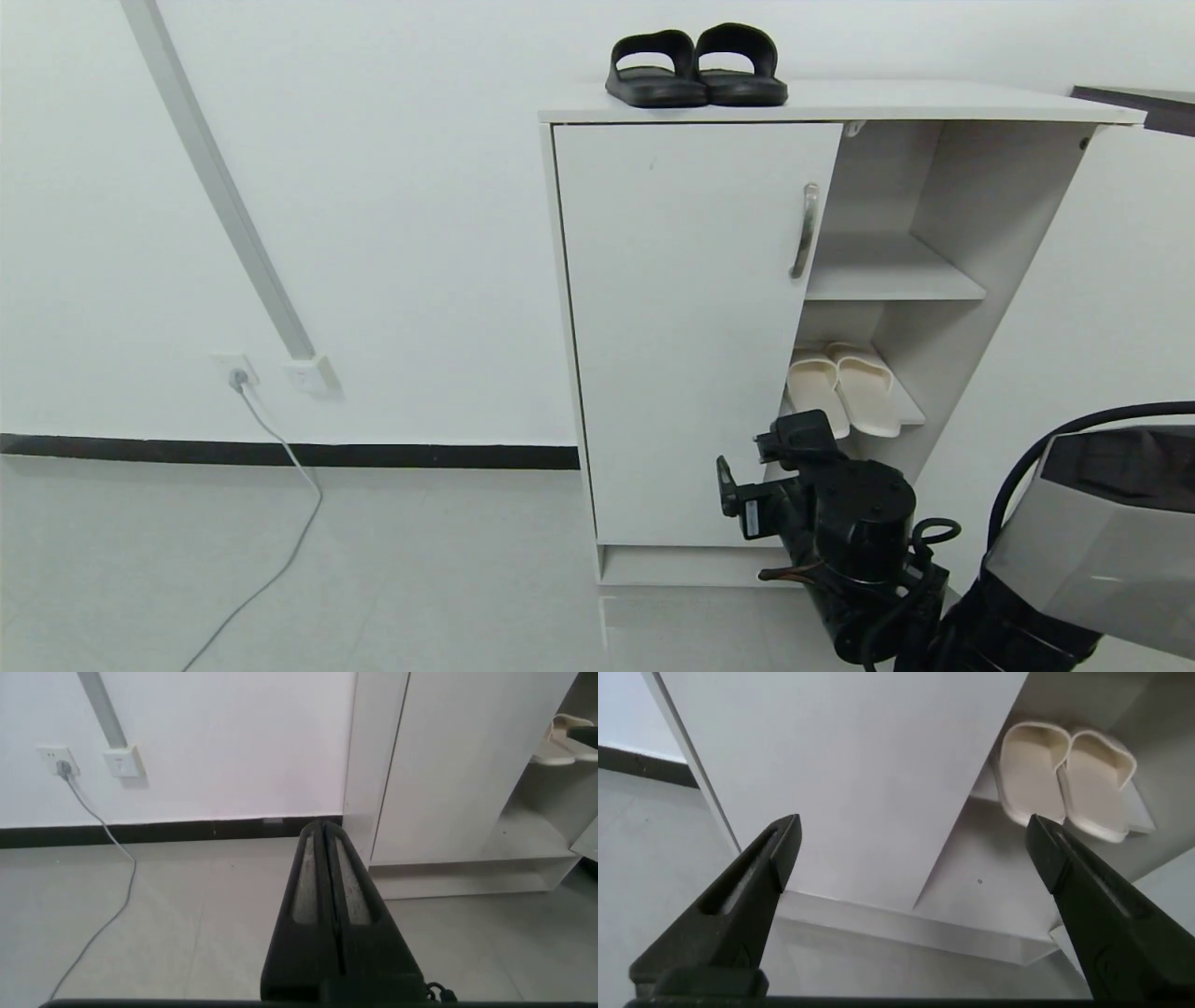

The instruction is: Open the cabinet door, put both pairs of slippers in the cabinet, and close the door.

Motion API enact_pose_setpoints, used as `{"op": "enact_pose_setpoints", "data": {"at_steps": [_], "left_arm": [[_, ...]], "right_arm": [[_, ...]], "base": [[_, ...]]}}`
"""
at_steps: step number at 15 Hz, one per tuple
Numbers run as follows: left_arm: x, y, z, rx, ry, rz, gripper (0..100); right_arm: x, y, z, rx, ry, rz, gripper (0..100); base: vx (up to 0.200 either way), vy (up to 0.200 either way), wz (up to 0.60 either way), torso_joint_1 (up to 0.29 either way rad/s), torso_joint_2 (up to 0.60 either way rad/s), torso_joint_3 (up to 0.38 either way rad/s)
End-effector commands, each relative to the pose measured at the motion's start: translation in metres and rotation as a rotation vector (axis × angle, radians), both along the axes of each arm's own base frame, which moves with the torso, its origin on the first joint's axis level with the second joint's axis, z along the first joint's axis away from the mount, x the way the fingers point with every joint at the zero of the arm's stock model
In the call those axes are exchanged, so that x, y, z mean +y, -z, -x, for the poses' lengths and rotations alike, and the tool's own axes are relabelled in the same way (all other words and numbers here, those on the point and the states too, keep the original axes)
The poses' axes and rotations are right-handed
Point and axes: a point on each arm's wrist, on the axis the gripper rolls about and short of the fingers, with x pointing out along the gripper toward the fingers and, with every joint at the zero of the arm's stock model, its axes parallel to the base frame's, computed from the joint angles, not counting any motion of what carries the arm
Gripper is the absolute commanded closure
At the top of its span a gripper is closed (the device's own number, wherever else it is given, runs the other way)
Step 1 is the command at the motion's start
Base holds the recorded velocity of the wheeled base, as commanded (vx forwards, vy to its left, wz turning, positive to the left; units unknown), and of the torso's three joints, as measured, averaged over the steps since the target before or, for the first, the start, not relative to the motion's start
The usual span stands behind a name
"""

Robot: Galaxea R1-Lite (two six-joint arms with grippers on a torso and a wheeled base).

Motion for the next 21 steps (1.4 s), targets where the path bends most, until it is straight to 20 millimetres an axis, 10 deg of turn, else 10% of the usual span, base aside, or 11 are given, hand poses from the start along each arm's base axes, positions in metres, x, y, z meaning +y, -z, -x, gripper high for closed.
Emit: {"op": "enact_pose_setpoints", "data": {"at_steps": [1, 21], "left_arm": [[0.0, -0.0001, -0.0001, 0.001, -0.001, 0.0, 100], [0.0001, -0.0001, -0.0001, 0.001, -0.007, 0.0, 100]], "right_arm": [[0.001, 0.0011, 0.0005, 0.002, -0.003, 0.002, 0], [-0.0022, 0.0031, 0.0045, 0.002, -0.005, 0.001, 0]], "base": [[0.0, 0.0, 0.0, 0.017, -0.26, -0.286], [0.0, 0.0, 0.0, 0.129, -0.46, -0.333]]}}
